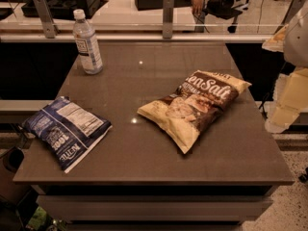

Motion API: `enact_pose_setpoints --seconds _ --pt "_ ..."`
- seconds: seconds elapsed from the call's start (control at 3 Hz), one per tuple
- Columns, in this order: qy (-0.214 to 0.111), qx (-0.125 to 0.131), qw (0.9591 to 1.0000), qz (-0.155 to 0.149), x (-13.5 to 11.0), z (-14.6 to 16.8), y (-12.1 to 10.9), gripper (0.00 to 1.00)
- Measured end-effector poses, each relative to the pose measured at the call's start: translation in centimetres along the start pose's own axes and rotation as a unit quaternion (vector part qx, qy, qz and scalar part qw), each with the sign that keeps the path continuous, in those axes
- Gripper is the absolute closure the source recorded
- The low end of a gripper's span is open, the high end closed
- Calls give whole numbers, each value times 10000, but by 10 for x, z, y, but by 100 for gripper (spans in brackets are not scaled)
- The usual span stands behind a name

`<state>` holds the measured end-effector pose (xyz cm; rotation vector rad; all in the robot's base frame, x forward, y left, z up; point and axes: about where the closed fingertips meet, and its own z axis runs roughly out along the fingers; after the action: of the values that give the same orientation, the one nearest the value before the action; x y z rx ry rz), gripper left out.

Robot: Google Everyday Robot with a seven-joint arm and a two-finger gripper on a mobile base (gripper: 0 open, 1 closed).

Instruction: Pick blue chip bag

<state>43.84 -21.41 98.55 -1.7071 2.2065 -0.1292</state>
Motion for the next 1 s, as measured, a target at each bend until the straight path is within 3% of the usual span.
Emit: enact_pose_setpoints --seconds 0.67,1.0 --pt "-4 -81 9999 -132 -21 23 4 0" --pt "-187 -221 9990 -349 -56 51 23 0"
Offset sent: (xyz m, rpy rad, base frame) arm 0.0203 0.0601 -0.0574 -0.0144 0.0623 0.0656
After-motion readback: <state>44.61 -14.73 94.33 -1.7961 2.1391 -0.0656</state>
